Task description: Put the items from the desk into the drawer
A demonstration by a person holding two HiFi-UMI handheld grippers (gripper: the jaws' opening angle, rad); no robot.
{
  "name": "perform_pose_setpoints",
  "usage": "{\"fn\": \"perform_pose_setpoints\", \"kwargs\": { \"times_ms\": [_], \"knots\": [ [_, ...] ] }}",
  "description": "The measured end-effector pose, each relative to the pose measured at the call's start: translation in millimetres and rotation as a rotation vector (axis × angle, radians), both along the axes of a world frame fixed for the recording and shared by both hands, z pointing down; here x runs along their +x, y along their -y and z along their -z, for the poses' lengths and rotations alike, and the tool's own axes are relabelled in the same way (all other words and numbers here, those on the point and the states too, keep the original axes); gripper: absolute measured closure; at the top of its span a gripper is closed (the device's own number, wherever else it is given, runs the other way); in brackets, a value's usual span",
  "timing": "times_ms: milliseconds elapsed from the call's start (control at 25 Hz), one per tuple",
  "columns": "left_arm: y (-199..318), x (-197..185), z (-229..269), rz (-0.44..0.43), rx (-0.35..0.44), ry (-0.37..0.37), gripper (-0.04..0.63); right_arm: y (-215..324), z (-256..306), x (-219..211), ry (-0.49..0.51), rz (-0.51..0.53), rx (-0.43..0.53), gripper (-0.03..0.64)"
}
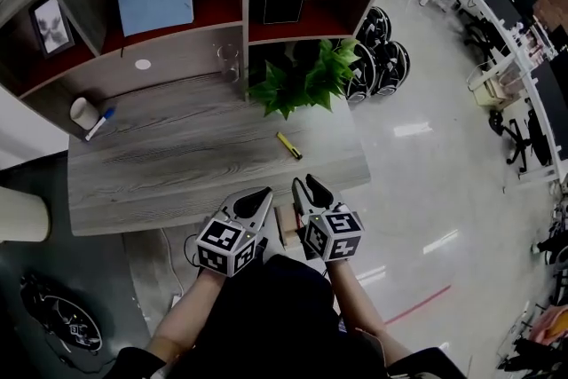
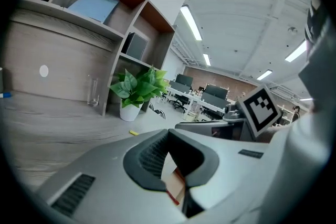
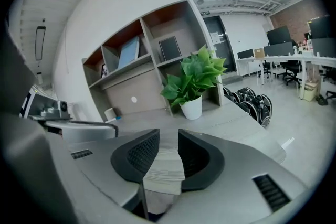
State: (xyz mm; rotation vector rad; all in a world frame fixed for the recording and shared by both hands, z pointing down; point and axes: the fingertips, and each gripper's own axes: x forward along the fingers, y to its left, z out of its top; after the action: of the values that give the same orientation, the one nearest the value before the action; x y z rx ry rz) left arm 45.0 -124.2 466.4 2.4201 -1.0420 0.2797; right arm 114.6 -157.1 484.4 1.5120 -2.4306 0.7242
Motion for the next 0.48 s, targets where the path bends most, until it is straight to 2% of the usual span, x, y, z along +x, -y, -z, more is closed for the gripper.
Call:
{"fn": "perform_pose_setpoints", "kwargs": {
  "times_ms": [480],
  "knots": [
    [31,-13,-15,-0.053,-0.033,0.01,0.578,78,-67,-5,-0.275,0.201,-0.147,0.509]
  ]
}}
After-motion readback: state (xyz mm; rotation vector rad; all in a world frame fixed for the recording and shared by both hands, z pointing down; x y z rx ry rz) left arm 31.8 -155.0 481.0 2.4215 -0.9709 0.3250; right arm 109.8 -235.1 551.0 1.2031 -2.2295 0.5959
